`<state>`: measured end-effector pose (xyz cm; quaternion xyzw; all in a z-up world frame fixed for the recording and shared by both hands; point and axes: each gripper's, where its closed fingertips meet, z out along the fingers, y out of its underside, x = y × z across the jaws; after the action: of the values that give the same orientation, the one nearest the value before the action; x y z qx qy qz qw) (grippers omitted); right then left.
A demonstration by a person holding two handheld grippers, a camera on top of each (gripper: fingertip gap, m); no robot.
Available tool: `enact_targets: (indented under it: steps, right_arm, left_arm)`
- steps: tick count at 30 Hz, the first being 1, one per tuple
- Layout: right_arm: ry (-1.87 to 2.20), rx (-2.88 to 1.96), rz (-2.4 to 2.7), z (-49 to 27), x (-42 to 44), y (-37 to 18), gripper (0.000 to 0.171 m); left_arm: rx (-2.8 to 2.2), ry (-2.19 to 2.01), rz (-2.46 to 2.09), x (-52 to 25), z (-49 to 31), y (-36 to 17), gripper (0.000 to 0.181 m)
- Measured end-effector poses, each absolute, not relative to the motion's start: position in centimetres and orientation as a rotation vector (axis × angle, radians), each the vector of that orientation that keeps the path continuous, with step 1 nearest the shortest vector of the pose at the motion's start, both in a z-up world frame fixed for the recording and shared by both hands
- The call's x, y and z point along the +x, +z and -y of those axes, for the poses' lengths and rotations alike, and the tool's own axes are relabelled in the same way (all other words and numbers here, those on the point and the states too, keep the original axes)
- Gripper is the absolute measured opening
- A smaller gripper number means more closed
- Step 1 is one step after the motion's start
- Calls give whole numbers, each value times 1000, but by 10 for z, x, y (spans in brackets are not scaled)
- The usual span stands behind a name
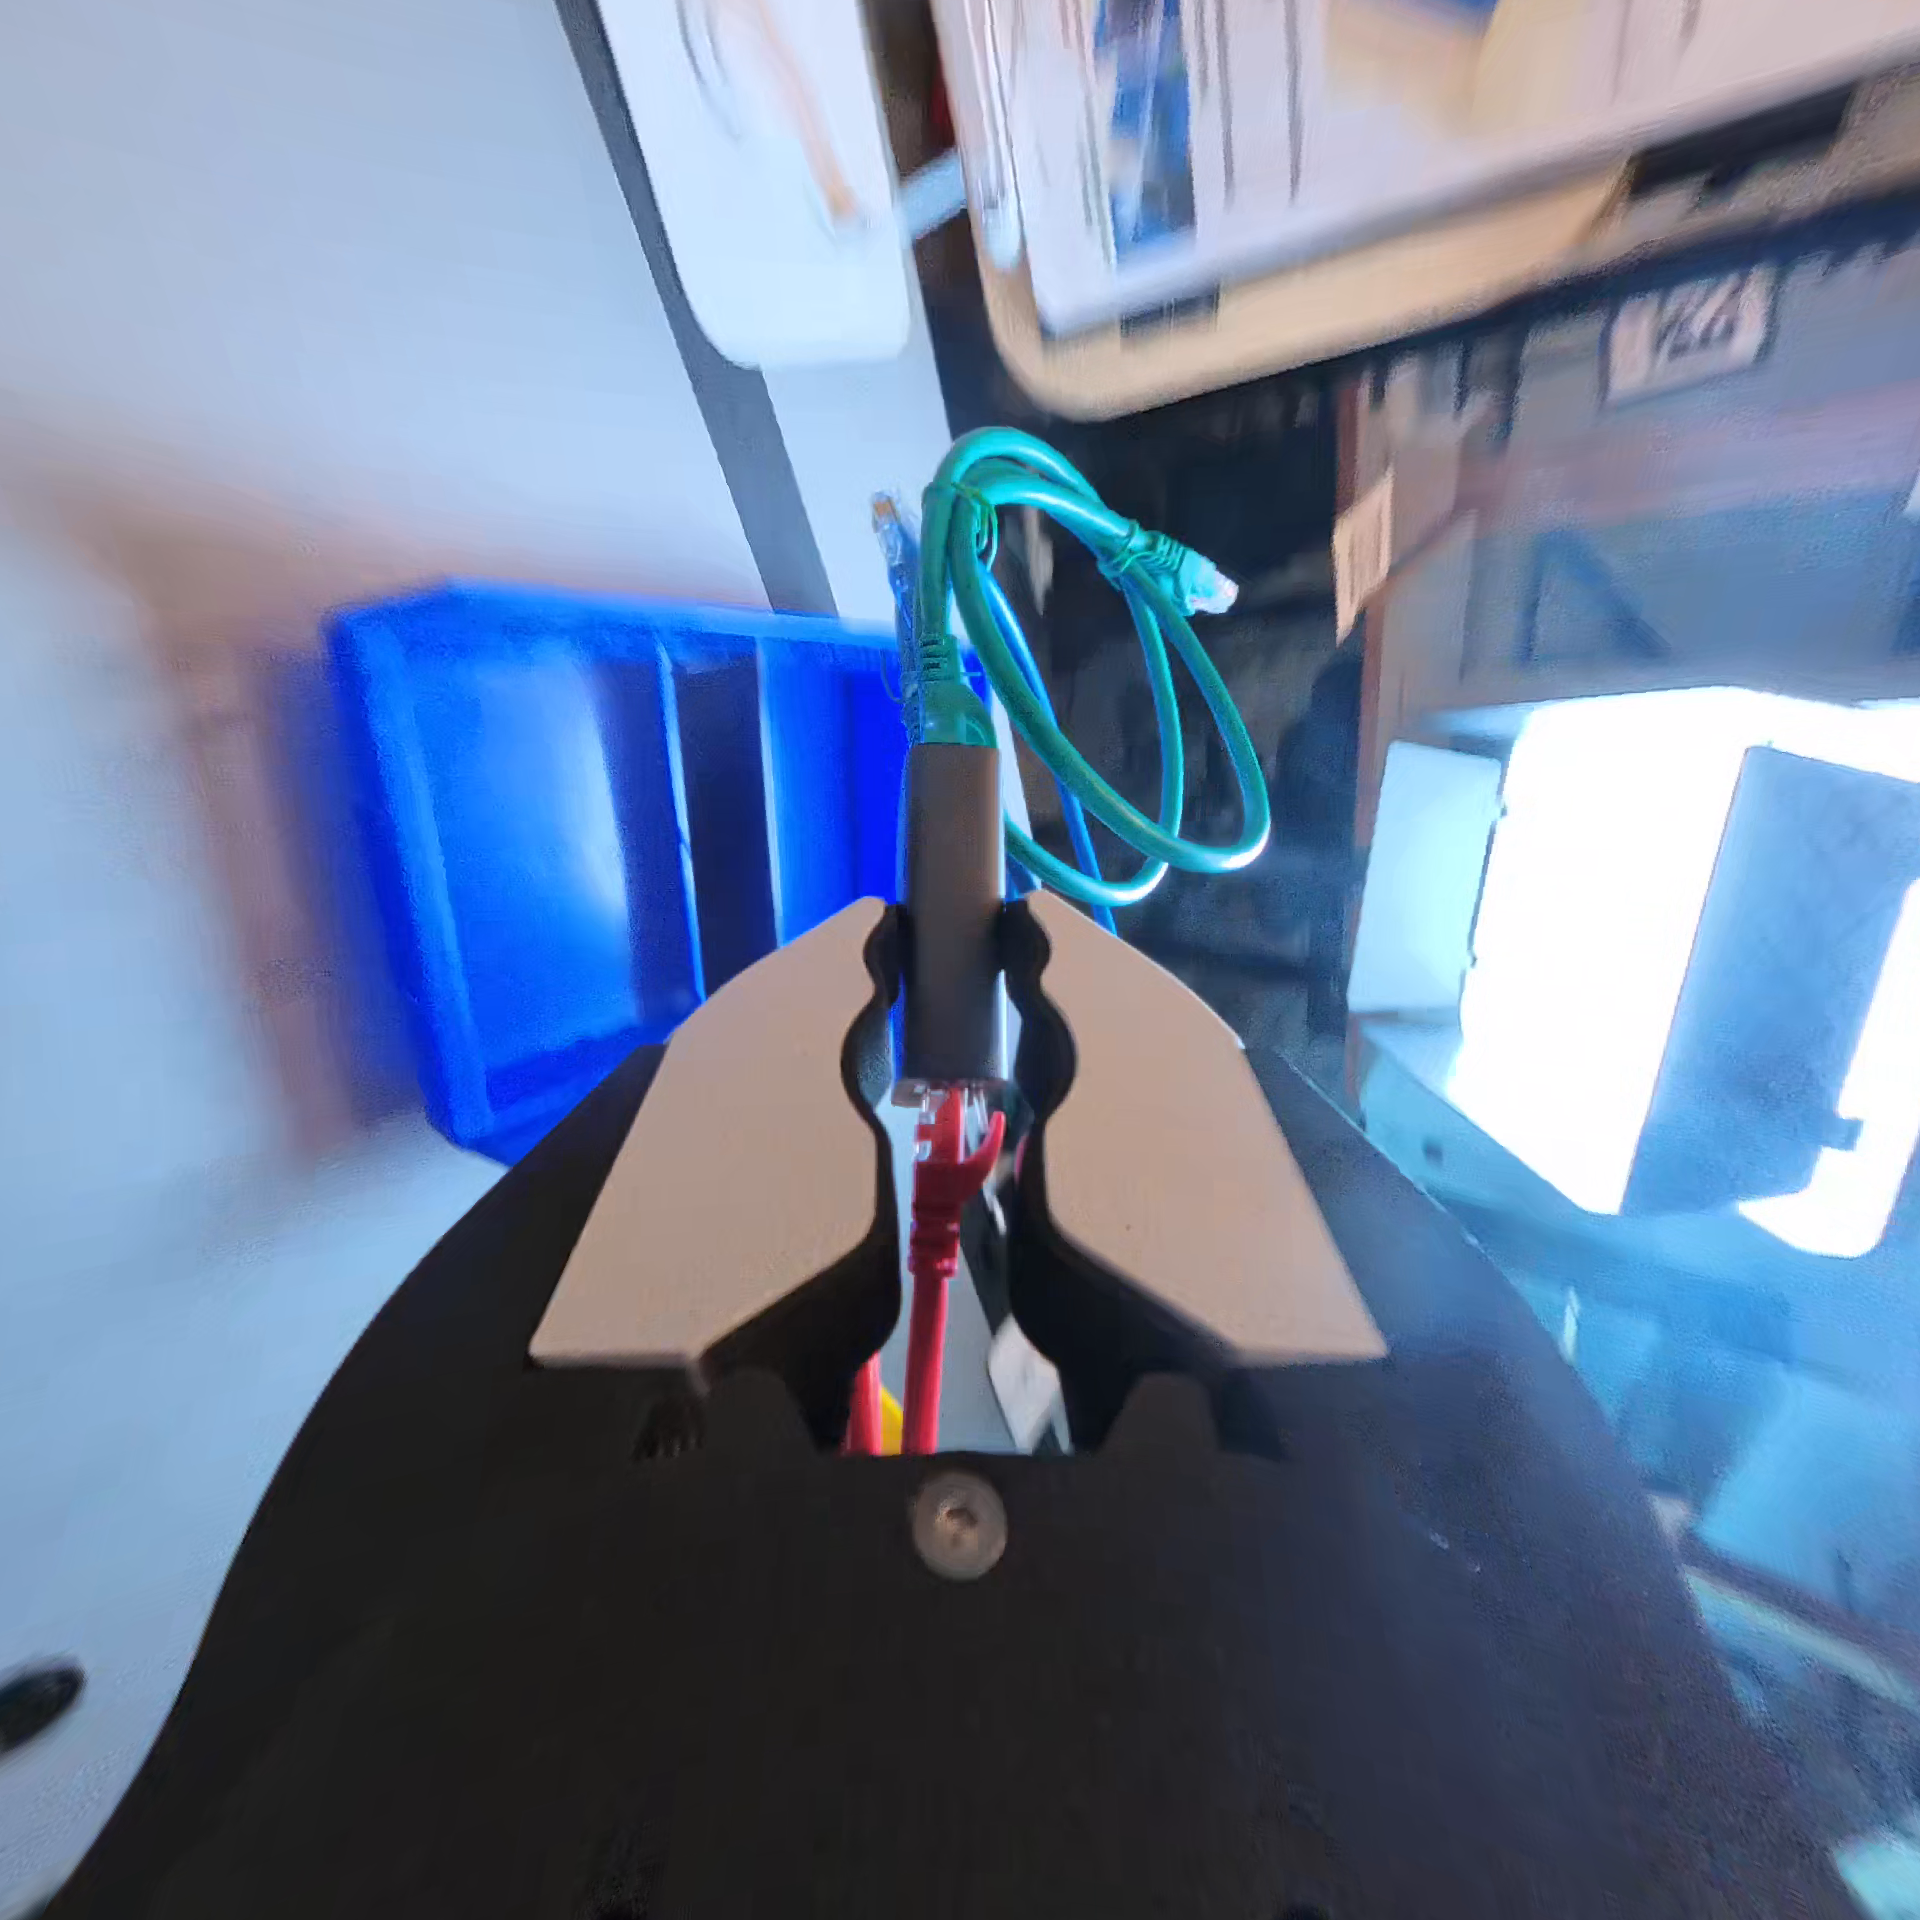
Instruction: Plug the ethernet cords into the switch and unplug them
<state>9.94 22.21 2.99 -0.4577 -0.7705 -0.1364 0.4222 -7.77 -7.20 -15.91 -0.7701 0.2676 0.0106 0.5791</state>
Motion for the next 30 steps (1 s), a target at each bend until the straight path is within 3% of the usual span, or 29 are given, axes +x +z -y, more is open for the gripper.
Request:
enact_targets:
  steps: [9,21,30]
  right_arm:
    - [-834,-1419,2302,-341,89,-42,20]
    - [-807,-1401,2656,-391,38,-170,22]
    - [-697,-1415,2537,-398,44,-179,24]
  left_arm:
    - [-1851,-60,-653,-70,73,-194,19]
    - [-1894,-177,-624,-67,72,-215,17]
    - [-1909,-205,-643,-60,71,-222,17]
